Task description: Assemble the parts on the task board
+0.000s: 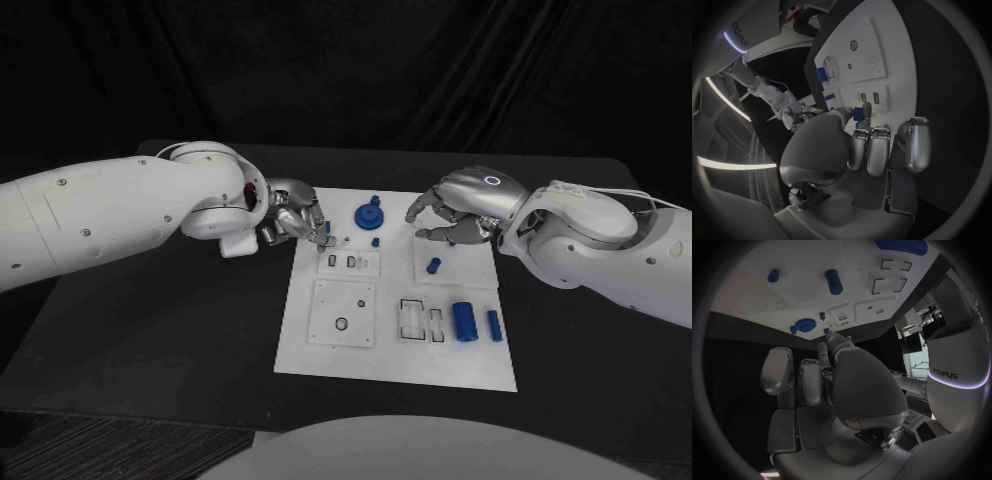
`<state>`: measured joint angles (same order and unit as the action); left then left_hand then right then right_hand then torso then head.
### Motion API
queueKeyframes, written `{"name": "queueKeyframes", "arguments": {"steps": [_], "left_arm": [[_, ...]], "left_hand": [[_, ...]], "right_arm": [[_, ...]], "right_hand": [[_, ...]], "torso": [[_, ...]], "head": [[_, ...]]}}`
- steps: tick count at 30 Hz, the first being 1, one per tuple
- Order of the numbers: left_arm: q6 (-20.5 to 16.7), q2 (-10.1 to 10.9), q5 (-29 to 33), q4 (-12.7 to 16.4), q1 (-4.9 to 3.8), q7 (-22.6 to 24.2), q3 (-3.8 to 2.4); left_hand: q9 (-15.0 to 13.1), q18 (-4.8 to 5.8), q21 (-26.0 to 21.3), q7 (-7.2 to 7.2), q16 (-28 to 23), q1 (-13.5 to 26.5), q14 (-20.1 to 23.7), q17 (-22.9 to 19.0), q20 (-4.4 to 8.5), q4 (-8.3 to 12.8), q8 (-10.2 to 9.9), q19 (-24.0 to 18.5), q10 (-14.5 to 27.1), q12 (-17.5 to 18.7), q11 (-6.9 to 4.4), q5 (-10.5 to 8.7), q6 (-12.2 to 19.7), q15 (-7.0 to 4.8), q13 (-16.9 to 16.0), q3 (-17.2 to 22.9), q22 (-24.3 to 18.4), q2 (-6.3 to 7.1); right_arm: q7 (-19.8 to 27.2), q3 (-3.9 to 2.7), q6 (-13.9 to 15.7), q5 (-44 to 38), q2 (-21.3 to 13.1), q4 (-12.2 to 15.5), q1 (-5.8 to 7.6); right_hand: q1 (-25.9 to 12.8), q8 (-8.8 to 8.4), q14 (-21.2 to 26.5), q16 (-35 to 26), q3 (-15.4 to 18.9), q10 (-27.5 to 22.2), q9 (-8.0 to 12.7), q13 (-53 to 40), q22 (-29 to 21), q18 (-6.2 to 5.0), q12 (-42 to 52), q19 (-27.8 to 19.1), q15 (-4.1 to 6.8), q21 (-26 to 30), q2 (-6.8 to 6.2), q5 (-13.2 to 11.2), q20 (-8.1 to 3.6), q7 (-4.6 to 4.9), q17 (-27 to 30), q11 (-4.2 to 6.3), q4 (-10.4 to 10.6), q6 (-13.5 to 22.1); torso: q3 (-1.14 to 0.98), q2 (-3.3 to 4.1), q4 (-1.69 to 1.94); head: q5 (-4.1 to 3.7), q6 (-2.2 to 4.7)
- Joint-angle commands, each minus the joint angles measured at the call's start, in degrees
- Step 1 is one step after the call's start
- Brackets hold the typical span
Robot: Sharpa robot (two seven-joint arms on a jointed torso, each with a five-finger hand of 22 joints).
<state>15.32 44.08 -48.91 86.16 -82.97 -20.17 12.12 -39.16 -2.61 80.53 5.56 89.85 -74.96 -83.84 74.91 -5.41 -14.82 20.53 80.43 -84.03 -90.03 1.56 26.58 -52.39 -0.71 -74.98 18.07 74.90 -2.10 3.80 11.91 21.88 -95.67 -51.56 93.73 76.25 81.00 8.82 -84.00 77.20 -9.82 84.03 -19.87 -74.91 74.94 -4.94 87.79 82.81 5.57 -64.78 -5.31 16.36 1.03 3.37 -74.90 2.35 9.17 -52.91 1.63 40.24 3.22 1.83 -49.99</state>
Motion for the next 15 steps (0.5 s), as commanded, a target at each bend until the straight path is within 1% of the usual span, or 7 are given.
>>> {"name": "queueKeyframes", "arguments": {"steps": [1,2,4,5,7,10,15], "left_arm": [[9.9,-1.21,0.21,-0.87,-0.54,-9.31,-0.01],[11.09,-1.85,0.21,-1.4,-0.68,-10.18,-0.01],[13.3,-3.06,0.21,-2.39,-0.87,-11.49,-0.01],[13.93,-3.39,0.21,-2.66,-0.91,-11.82,-0.01],[15.62,-4.47,0.21,-3.51,-1.01,-12.71,-0.02],[17.07,-6.13,0.21,-4.84,-1.09,-13.36,-0.02],[17.37,-7.71,0.21,-6.06,-1.13,-13.92,-0.02]], "left_hand": [[-0.08,-0.19,0.33,-0.65,0.15,1.24,-6.16,15.09,0.11,4.43,-0.17,0.47,-5.97,0.03,-0.4,-0.83,-0.99,-0.48,-15.02,4.89,11.4,-0.2],[-0.12,-0.21,0.24,-0.72,0.15,1.77,-6.16,15.09,0.16,4.65,-0.31,0.43,-5.97,0.03,-0.45,-1.54,-1.08,-0.53,-15.02,5.29,11.36,-0.19],[-0.12,-0.29,-0.03,-0.72,0.15,2.09,-6.16,15.09,0.19,4.96,-0.52,0.19,-5.97,0.03,-0.46,-1.81,-1.02,-0.55,-15.02,5.76,11.25,-0.24],[-0.12,-0.34,-0.18,-0.69,0.15,2.25,-6.16,15.09,0.2,5.04,-0.61,0.05,-5.97,0.03,-0.45,-1.9,-0.98,-0.55,-15.02,5.91,11.19,-0.25],[-0.09,-0.34,-0.21,-0.62,0.15,2.84,-6.16,15.09,0.2,5.16,-0.89,0.05,-5.97,0.03,-0.41,-2.3,-0.88,-0.54,-15.02,6.26,11.18,-0.29],[-0.02,-0.41,-0.53,-0.52,0.15,3.83,-6.16,15.09,0.18,5.29,-1.38,-0.21,-5.97,0.03,-0.33,-2.66,-0.77,-0.48,-15.02,6.8,11.07,-0.48],[0.07,-0.58,-1.17,-0.4,0.15,4.63,-6.16,15.09,0.14,5.65,-1.92,-0.77,-5.97,0.03,-0.24,-2.97,-0.58,-0.42,-15.02,7.31,10.82,-0.56]], "right_arm": [[-1.81,-0.03,1.21,-1.35,-0.19,0.73,0.16],[-1.88,-0.03,1.04,-1.36,-0.23,0.93,0.17],[-1.94,-0.03,0.87,-1.38,-0.24,1.26,0.18],[-1.95,-0.03,0.86,-1.38,-0.23,1.35,0.19],[-1.96,-0.03,0.89,-1.39,-0.32,1.66,0.19],[-2.02,-0.03,0.87,-1.4,-0.62,2.0,0.19],[-2.08,-0.03,0.43,-1.4,-0.38,1.77,0.18]], "right_hand": [[-0.54,0.06,-2.81,-0.32,-0.02,2.64,-0.07,-10.15,8.7,0.17,-0.35,-0.18,-0.34,0.39,-0.21,-0.25,0.14,0.06,-1.38,-0.51,0.41,-0.33],[-0.52,0.07,-2.77,-0.45,-0.05,2.57,-0.07,-10.04,8.64,0.12,-0.4,-0.26,-0.35,0.64,-0.16,-0.28,0.14,0.05,-1.24,-0.51,0.42,-0.37],[-0.49,0.07,-2.72,-0.66,-0.07,2.45,-0.07,-9.86,8.57,0.08,-0.5,-0.34,-0.35,0.9,-0.14,-0.31,0.15,0.04,-1.03,-0.5,0.42,-0.4],[-0.43,0.07,-2.65,-0.88,-0.1,2.3,-0.08,-9.65,8.5,0.02,-0.61,-0.43,-0.36,1.21,-0.14,-0.39,0.15,0.03,-0.81,-0.5,0.41,-0.45],[-0.37,0.07,-2.6,-1.06,-0.13,2.21,-0.08,-9.52,8.44,-0.02,-0.69,-0.49,-0.36,1.42,-0.15,-0.48,0.16,0.01,-0.64,-0.49,0.4,-0.5],[-0.32,0.07,-2.52,-1.31,-0.16,2.05,-0.09,-9.28,8.36,-0.07,-0.82,-0.59,-0.36,1.73,-0.14,-0.53,0.17,0.01,-0.38,-0.48,0.39,-0.53],[-0.43,0.0,-2.35,-1.85,-0.18,1.78,-0.07,-8.9,8.15,-0.22,-1.04,-0.84,-0.38,2.57,-0.07,-0.69,0.19,0.07,0.13,-0.52,0.59,-0.58]], "torso": [[-0.1,0.03,-0.07],[-0.12,0.02,-0.03],[-0.43,-0.05,-0.05],[-0.48,-0.05,-0.07],[-0.77,-0.11,-0.08],[-1.07,-0.19,-0.32],[-1.22,-0.15,-0.5]], "head": [[-0.46,-0.01],[-0.67,-0.01],[-0.9,-0.01],[-0.97,-0.01],[-1.23,-0.01],[-0.91,-0.01],[-0.41,-0.01]]}}
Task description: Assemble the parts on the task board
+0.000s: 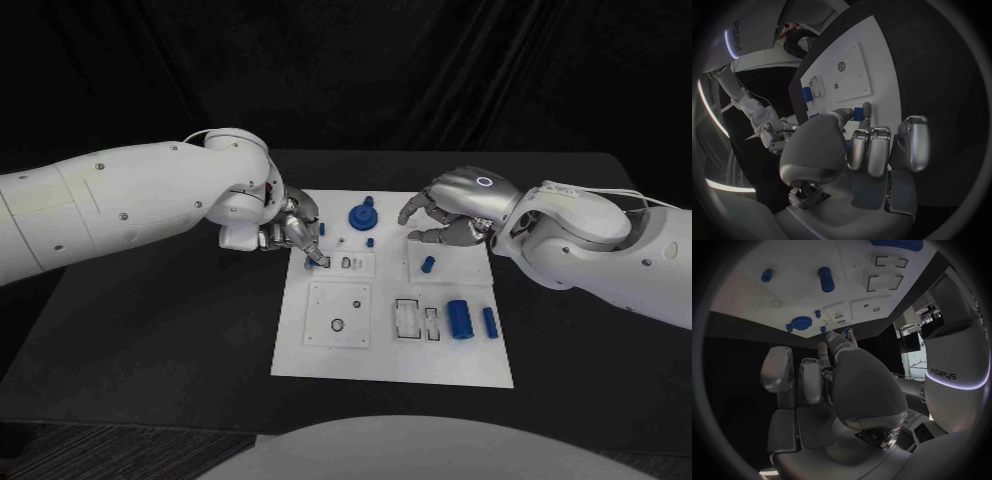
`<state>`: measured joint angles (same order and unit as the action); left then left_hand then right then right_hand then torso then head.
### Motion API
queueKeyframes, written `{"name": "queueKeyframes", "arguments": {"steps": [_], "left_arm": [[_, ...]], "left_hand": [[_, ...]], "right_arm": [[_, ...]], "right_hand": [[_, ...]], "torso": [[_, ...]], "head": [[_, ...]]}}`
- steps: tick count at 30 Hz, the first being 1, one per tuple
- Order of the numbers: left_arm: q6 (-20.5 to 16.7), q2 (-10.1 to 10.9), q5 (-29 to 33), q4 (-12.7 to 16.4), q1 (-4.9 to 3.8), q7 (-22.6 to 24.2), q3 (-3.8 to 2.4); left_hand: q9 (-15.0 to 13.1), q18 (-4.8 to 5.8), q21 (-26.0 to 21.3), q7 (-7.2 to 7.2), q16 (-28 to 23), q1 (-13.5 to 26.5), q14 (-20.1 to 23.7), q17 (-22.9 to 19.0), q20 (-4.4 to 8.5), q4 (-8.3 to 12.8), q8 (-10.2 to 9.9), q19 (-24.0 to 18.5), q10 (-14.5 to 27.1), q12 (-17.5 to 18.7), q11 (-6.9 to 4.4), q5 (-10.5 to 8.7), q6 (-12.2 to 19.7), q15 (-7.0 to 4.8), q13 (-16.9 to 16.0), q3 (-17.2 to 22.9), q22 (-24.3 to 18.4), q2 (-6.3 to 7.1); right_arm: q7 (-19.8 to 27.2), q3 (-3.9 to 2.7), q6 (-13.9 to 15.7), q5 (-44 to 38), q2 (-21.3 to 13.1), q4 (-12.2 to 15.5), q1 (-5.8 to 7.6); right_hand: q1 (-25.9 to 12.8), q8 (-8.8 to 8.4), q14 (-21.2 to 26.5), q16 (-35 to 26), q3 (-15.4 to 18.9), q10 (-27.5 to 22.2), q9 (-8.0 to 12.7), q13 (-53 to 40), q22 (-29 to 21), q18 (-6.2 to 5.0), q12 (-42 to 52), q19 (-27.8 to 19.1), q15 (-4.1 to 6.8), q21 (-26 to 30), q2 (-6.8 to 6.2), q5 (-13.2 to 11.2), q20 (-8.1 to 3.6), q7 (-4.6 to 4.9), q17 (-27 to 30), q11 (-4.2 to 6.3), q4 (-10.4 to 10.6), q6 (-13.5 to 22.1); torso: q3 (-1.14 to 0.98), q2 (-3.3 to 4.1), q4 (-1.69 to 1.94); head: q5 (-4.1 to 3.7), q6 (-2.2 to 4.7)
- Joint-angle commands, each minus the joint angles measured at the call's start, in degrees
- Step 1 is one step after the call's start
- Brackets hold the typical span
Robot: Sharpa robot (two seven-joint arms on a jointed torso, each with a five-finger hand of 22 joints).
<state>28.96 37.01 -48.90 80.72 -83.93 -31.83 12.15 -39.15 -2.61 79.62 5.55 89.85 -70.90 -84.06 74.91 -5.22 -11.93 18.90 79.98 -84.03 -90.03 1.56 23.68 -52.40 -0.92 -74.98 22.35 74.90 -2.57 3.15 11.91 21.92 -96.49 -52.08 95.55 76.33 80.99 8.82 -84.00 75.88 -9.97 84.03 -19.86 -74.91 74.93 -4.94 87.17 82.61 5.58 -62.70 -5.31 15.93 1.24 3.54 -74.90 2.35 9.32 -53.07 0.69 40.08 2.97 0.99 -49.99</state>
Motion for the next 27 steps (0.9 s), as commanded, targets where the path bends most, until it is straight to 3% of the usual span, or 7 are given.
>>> {"name": "queueKeyframes", "arguments": {"steps": [1,4,8,10,12,21,27], "left_arm": [[3.64,-1.0,0.21,-0.92,-0.18,-2.27,-0.05],[3.05,-1.71,0.21,-1.49,-0.17,-1.97,-0.06],[2.19,-2.33,0.21,-1.77,-0.17,-1.44,-0.06],[1.97,-2.52,0.21,-1.77,-0.16,-1.31,-0.06],[1.9,-2.85,0.21,-1.86,-0.16,-1.21,-0.06],[2.65,-5.38,0.21,-4.23,-0.11,-1.34,-0.05],[3.1,-6.81,0.21,-5.51,-0.06,-1.69,-0.05]], "left_hand": [[0.08,-0.61,-0.38,-0.37,0.15,0.7,-5.94,15.09,-0.06,2.83,-0.38,-0.41,-5.97,0.03,-0.23,-0.08,-0.52,-0.2,-15.02,3.12,10.78,-0.11],[0.1,-0.61,-0.42,-0.31,0.15,1.14,-5.94,15.09,-0.09,2.9,-0.57,-0.42,-5.97,0.03,-0.18,-0.19,-0.56,-0.17,-15.02,3.27,10.77,-0.18],[0.1,-0.6,-0.38,-0.31,0.15,1.2,-5.94,15.09,-0.09,2.91,-0.59,-0.38,-5.97,0.03,-0.18,-0.2,-0.58,-0.16,-15.02,3.3,10.78,-0.21],[0.09,-0.59,-0.37,-0.32,0.15,1.24,-5.94,15.09,-0.09,2.93,-0.6,-0.37,-5.97,0.03,-0.18,-0.19,-0.59,-0.16,-15.02,3.32,10.79,-0.21],[0.09,-0.59,-0.38,-0.31,0.15,1.33,-5.94,15.09,-0.1,2.95,-0.61,-0.37,-5.97,0.03,-0.18,-0.2,-0.62,-0.16,-15.02,3.33,10.79,-0.2],[0.09,-0.62,-0.51,-0.28,0.15,2.2,-5.94,15.09,-0.13,2.97,-0.88,-0.43,-5.97,0.03,-0.14,-0.35,-0.77,-0.13,-15.02,3.49,10.75,-0.35],[0.08,-0.64,-0.61,-0.3,0.15,2.75,-5.94,15.09,-0.15,2.98,-1.03,-0.47,-5.97,0.03,-0.14,-0.57,-0.92,-0.12,-15.02,3.57,10.72,-0.48]], "right_arm": [[-1.45,-0.03,0.25,-0.59,0.25,-0.14,0.09],[-1.44,-0.03,0.04,-0.59,0.54,-0.36,0.08],[-1.38,-0.03,-0.15,-0.59,0.84,-0.58,0.06],[-1.4,-0.03,-0.28,-0.59,0.89,-0.64,0.06],[-1.47,-0.03,-0.52,-0.59,0.94,-0.75,0.05],[-1.44,-0.03,-0.79,-0.59,1.17,-1.08,0.02],[-1.35,-0.03,-0.91,-0.59,1.25,-1.22,-0.02]], "right_hand": [[-0.5,-0.03,-2.32,-0.62,-0.04,1.72,-0.06,-8.83,8.13,-0.23,-0.47,-0.67,-0.4,0.58,-0.02,-0.3,0.0,-0.08,0.21,-0.53,0.53,-0.42],[-0.56,-0.06,-2.26,-0.82,-0.06,1.61,-0.05,-8.66,8.05,-0.28,-0.56,-0.76,-0.4,0.88,0.05,-0.33,0.01,-0.07,0.41,-0.54,0.61,-0.41],[-0.59,-0.1,-2.22,-0.96,-0.09,1.57,-0.04,-8.61,8.01,-0.31,-0.6,-0.8,-0.41,1.03,0.11,-0.35,0.01,-0.07,0.54,-0.54,0.68,-0.39],[-0.59,-0.14,-2.2,-1.03,-0.12,1.51,-0.02,-8.52,7.98,-0.33,-0.65,-0.84,-0.41,1.16,0.17,-0.35,0.02,-0.07,0.6,-0.54,0.72,-0.35],[-0.62,-0.18,-2.18,-1.1,-0.16,1.49,0.0,-8.49,7.95,-0.34,-0.67,-0.87,-0.42,1.27,0.25,-0.35,0.03,-0.07,0.67,-0.55,0.78,-0.32],[-0.67,-0.25,-2.14,-1.24,-0.21,1.45,0.02,-8.43,7.91,-0.37,-0.71,-0.91,-0.42,1.42,0.39,-0.36,0.04,-0.06,0.8,-0.56,0.89,-0.29],[-0.64,-0.27,-2.14,-1.26,-0.27,1.44,0.03,-8.41,7.9,-0.37,-0.73,-0.92,-0.43,1.46,0.48,-0.34,0.04,-0.06,0.81,-0.55,0.91,-0.29]], "torso": [[-0.3,0.02,-0.31],[-0.23,0.08,-0.39],[-0.24,-0.02,0.1],[-0.22,-0.07,0.17],[-0.17,-0.1,-0.07],[-0.08,-0.09,0.01],[-0.16,-0.15,-0.04]], "head": [[0.51,-0.01],[0.63,-0.01],[-0.08,-0.01],[-0.28,-0.01],[-0.09,-0.01],[-0.19,-0.01],[-0.34,-0.01]]}}
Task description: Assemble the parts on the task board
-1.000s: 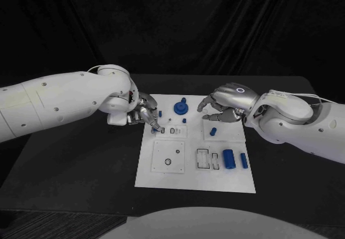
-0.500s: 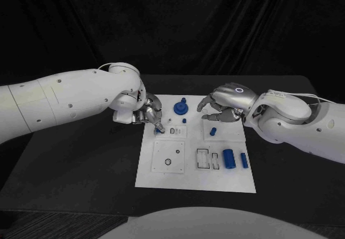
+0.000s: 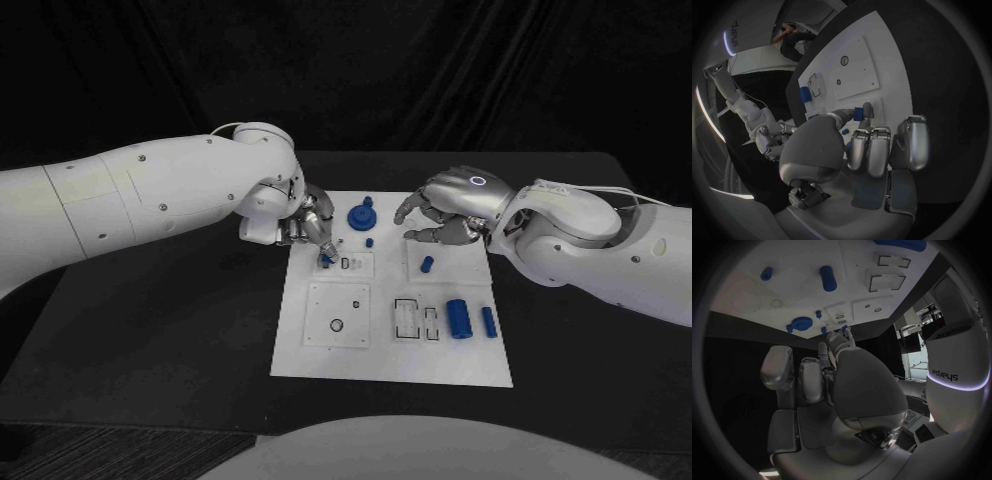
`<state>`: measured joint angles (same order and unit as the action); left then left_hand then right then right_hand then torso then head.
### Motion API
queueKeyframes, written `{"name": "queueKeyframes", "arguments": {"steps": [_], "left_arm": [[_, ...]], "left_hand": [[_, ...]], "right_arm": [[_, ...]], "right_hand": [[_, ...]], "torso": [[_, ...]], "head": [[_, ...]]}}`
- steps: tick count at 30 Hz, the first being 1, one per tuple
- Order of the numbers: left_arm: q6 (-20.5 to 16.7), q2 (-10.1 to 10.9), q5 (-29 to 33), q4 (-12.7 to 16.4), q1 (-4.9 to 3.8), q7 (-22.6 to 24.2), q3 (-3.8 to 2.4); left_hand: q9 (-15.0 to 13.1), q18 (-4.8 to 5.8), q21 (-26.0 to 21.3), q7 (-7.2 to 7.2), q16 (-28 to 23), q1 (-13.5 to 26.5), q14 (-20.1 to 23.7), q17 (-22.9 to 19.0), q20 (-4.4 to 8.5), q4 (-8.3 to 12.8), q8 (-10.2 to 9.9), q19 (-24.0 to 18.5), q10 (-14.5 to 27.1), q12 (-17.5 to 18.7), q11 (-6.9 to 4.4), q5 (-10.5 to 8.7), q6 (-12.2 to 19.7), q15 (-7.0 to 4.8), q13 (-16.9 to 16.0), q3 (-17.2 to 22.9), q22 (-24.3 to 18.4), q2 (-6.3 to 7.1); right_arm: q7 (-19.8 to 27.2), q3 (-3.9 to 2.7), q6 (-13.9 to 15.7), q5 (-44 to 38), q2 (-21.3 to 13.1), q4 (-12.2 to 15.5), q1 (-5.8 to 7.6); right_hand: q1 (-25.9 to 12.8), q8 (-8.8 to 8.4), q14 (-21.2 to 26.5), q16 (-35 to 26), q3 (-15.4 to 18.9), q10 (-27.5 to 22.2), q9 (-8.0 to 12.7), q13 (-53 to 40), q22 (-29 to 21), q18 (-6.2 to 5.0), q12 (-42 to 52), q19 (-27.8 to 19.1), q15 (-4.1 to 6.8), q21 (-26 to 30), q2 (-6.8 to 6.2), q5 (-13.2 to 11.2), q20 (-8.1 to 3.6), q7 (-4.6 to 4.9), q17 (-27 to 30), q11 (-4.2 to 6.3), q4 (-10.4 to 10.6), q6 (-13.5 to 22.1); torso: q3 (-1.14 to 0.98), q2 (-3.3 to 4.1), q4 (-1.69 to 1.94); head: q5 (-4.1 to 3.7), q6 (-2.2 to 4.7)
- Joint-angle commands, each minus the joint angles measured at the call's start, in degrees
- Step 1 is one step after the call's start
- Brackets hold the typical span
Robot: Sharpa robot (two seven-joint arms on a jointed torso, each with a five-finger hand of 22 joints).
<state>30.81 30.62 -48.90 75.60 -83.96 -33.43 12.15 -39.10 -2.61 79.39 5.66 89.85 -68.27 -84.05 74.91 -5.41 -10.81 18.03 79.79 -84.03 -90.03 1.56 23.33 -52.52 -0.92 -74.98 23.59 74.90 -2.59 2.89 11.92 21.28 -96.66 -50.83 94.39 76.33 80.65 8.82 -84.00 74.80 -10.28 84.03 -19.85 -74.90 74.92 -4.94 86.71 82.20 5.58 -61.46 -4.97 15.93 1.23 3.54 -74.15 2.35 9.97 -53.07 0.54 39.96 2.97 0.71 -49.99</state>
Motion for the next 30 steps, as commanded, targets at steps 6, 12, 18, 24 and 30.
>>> {"name": "queueKeyframes", "arguments": {"steps": [6,12,18,24,30], "left_arm": [[1.65,-1.89,0.2,-1.97,0.03,-0.26,-0.05],[3.24,-2.96,0.2,-3.33,0.25,-0.62,-0.05],[3.76,-3.77,0.2,-4.46,0.57,-0.79,-0.05],[3.57,-4.44,0.2,-5.43,0.93,-0.68,-0.04],[3.41,-5.07,0.2,-6.13,1.36,-0.55,-0.04]], "left_hand": [[0.01,-0.57,-0.14,-0.46,0.15,0.41,-5.95,15.09,0.05,1.94,-0.21,-0.01,-5.97,0.03,-0.18,-0.27,-0.98,-0.15,-15.02,2.43,10.82,-0.58],[-0.04,-0.55,-0.04,-0.56,0.15,0.78,-5.95,15.09,0.07,2.25,-0.3,0.16,-5.97,0.03,-0.26,-0.32,-1.25,-0.21,-15.02,2.59,10.86,-0.63],[-0.04,-0.48,0.19,-0.58,0.15,1.02,-5.95,15.09,0.1,2.43,-0.41,0.41,-5.97,0.03,-0.3,-0.47,-1.36,-0.25,-15.02,2.66,10.95,-0.62],[-0.03,-0.48,0.2,-0.62,0.15,1.2,-5.95,15.09,0.12,2.59,-0.52,0.46,-5.97,0.03,-0.33,-0.51,-1.44,-0.29,-15.02,2.79,10.96,-0.71],[-0.02,-0.45,0.32,-0.65,0.15,1.34,-5.95,15.09,0.16,2.98,-0.7,0.62,-5.97,0.03,-0.38,-0.45,-1.49,-0.34,-15.02,3.0,11.01,-0.72]], "right_arm": [[-0.99,-0.03,-0.35,-0.42,0.21,-0.27,-0.11],[-0.89,-0.03,-0.43,-0.42,0.44,-0.45,-0.23],[-0.82,-0.03,-0.37,-0.42,0.49,-0.58,-0.38],[-0.78,-0.03,-0.42,-0.42,0.59,-0.67,-0.45],[-0.78,-0.03,-0.54,-0.42,0.63,-0.7,-0.49]], "right_hand": [[-0.26,-0.28,-2.11,-0.31,0.0,1.39,0.02,-8.35,7.87,-0.41,-0.31,-0.56,-0.43,0.4,0.19,-0.32,0.05,-0.06,0.18,-0.55,0.27,-0.29],[-0.2,-0.3,-2.1,-0.36,-0.06,1.37,0.03,-8.32,7.87,-0.4,-0.33,-0.56,-0.43,0.41,0.26,-0.3,0.05,-0.06,0.23,-0.55,0.26,-0.3],[-0.2,-0.3,-2.1,-0.36,-0.06,1.37,0.03,-8.32,7.87,-0.4,-0.33,-0.56,-0.43,0.41,0.26,-0.3,0.05,-0.06,0.23,-0.55,0.26,-0.3],[-0.18,-0.31,-2.11,-0.35,-0.1,1.37,0.03,-8.32,7.85,-0.41,-0.34,-0.57,-0.43,0.48,0.31,-0.29,0.05,-0.04,0.22,-0.56,0.27,-0.32],[-0.18,-0.31,-2.11,-0.35,-0.1,1.37,0.03,-8.32,7.85,-0.41,-0.34,-0.57,-0.43,0.48,0.31,-0.29,0.05,-0.04,0.22,-0.56,0.27,-0.32]], "torso": [[-0.04,0.02,-0.07],[-0.04,0.01,-0.04],[-0.1,0.01,-0.09],[-0.07,0.03,-0.1],[-0.06,0.0,-0.02]], "head": [[-0.06,-0.01],[-0.25,-0.01],[-0.17,-0.01],[-0.1,-0.01],[-0.26,-0.01]]}}
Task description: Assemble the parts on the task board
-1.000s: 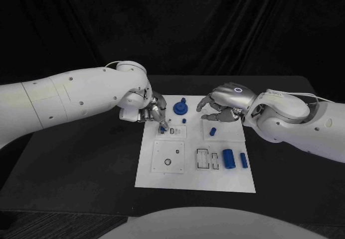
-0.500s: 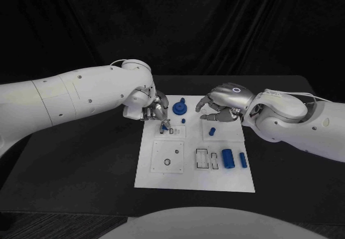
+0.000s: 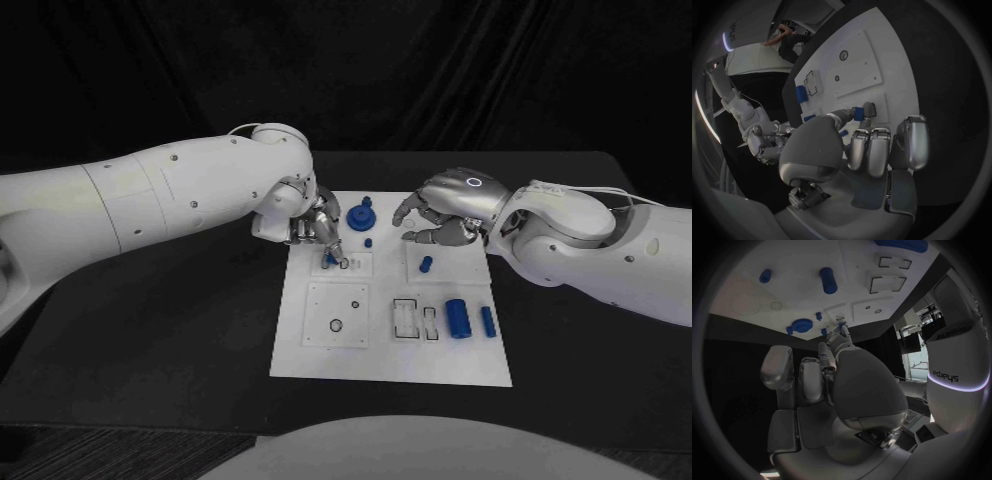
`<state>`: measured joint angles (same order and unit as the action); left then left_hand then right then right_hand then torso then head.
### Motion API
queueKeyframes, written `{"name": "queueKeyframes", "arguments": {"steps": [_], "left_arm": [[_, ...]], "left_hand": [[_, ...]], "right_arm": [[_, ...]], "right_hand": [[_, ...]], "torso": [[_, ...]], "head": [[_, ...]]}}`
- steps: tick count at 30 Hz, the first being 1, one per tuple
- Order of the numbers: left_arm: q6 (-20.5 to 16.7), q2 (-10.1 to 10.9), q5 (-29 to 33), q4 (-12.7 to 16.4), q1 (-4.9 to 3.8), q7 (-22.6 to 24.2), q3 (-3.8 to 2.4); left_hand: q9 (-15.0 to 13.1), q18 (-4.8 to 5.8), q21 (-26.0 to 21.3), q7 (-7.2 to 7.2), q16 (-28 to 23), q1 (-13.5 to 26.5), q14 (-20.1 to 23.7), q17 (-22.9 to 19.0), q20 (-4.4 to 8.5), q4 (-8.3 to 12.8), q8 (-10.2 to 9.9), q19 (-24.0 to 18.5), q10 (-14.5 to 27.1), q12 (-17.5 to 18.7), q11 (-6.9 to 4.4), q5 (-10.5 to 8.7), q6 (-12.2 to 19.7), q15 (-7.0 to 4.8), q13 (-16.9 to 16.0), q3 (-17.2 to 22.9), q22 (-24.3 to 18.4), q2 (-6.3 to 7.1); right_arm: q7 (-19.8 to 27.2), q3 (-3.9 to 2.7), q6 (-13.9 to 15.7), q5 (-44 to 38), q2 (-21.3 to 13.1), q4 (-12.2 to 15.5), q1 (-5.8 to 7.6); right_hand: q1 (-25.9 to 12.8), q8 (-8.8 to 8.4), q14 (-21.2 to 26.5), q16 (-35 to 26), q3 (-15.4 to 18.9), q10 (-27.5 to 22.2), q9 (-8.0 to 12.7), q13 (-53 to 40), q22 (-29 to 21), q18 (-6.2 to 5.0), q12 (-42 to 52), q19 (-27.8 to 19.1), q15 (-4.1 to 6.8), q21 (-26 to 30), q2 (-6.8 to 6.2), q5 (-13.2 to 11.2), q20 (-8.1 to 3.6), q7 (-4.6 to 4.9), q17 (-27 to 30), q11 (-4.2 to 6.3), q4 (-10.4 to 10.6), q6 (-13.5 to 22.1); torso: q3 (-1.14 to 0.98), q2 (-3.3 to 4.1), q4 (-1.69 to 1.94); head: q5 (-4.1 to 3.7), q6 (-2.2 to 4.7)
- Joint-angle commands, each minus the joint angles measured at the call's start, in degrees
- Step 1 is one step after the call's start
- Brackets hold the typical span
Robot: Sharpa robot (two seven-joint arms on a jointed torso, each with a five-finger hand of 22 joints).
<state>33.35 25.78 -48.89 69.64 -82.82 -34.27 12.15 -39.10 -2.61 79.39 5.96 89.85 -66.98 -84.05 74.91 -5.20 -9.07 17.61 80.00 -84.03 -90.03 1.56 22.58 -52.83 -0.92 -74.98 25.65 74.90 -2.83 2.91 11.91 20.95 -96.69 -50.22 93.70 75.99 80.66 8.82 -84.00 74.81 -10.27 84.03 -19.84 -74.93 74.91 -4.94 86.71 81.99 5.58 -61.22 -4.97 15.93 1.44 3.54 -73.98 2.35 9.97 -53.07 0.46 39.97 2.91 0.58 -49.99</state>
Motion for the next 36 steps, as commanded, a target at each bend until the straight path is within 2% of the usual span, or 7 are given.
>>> {"name": "queueKeyframes", "arguments": {"steps": [1,32,36], "left_arm": [[0.8,-0.29,0.19,-0.21,0.27,0.32,-0.04],[-0.65,-1.76,0.19,-1.37,1.08,1.6,-0.04],[-0.57,-1.96,0.19,-1.62,1.15,1.6,-0.04]], "left_hand": [[-0.02,-0.44,0.32,-0.95,0.15,0.05,-5.95,15.09,-0.04,1.25,-0.28,0.41,-5.97,0.03,-0.38,0.3,-1.18,-0.34,-15.02,0.94,11.01,-0.48],[-0.03,-0.51,0.09,-0.92,0.15,0.51,-5.95,15.09,0.0,1.55,-0.5,0.26,-5.97,0.03,-0.38,0.12,-1.34,-0.37,-15.02,1.09,10.93,-0.51],[-0.05,-0.5,0.05,-0.91,0.15,1.07,-5.95,15.09,0.02,1.65,-0.7,0.28,-5.97,0.03,-0.37,-0.42,-1.46,-0.37,-15.02,1.1,10.92,-0.6]], "right_arm": [[-0.8,-0.03,-0.23,-0.38,0.02,-0.01,-0.15],[-0.83,-0.03,-0.56,0.11,0.29,-0.3,-0.28],[-0.87,-0.03,-0.68,0.15,0.32,-0.31,-0.29]], "right_hand": [[-0.14,-0.32,-2.1,-0.42,-0.16,1.38,0.02,-8.3,7.85,-0.42,-0.34,-0.38,-0.43,0.3,0.41,-0.28,-0.16,-0.02,0.11,-0.56,0.29,-0.35],[-0.13,-0.32,-2.04,-0.69,-0.3,1.26,0.01,-8.11,7.77,-0.47,-0.45,-0.44,-0.45,0.6,0.7,-0.44,-0.14,0.04,0.38,-0.61,0.4,-0.47],[-0.13,-0.32,-2.04,-0.69,-0.3,1.26,0.01,-8.11,7.77,-0.47,-0.45,-0.44,-0.45,0.6,0.7,-0.44,-0.14,0.04,0.38,-0.61,0.4,-0.47]], "torso": [[0.02,-0.01,0.05],[-0.01,-0.01,0.05],[-0.02,-0.01,0.08]], "head": [[-0.14,-0.01],[0.16,-0.01],[0.1,-0.01]]}}
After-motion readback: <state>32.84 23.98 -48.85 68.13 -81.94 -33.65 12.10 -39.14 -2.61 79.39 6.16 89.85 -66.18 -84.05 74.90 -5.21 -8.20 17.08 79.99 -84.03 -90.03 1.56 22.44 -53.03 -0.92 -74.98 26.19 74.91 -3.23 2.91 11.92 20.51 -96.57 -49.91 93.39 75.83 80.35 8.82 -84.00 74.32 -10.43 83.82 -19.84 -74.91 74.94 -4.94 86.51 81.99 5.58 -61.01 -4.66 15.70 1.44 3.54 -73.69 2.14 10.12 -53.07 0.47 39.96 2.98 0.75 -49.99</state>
